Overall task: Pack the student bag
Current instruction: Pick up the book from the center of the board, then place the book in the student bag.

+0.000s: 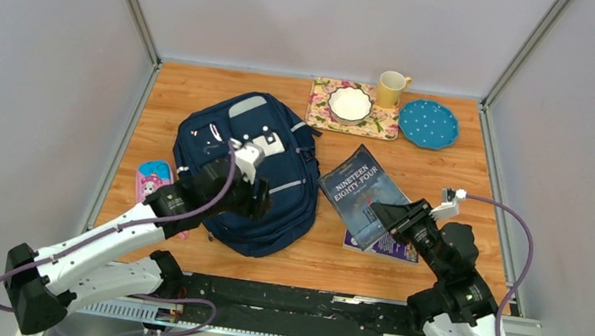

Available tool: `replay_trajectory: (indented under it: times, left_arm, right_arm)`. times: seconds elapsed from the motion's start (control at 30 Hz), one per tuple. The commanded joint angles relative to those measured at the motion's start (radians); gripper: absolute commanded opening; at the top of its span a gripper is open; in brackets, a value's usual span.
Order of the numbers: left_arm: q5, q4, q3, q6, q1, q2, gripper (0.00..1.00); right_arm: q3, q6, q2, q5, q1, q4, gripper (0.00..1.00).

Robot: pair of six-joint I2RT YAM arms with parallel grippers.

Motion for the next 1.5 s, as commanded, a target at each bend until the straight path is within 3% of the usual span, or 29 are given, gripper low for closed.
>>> replay_trajectory:
  times: [0.0,0.1,0.3,0.53,1.0,1.47]
  left_arm:
    - [-0.139,-0.144,0.001,0.187,-0.191,0.017,0.75]
    - [-0.144,-0.097,0.006,0.25,-0.274,0.071,0.76]
    - [-0.095,-0.011,0.053,0.307,-0.318,0.23,0.76]
    - [-0.121,0.003,0.12,0.287,-0.322,0.387,0.64]
    - [-0.032,0.044,0.112,0.22,-0.324,0.439,0.46]
    - [-0.103,0.052,0.097,0.188,-0.325,0.493,0.48]
  right_arm:
    - [0.103,-0.065,-0.063,0.149,-0.001,-0.067,0.0]
    - [0.126,-0.084,-0.057,0.149,-0.001,-0.125,0.0]
    - [0.137,-0.091,-0.054,0.149,-0.001,-0.143,0.0]
    - [0.149,-0.101,-0.054,0.149,0.001,-0.154,0.0]
    - [0.142,-0.094,-0.056,0.149,-0.001,-0.157,0.0]
    - [0.131,-0.093,-0.066,0.146,-0.001,-0.154,0.0]
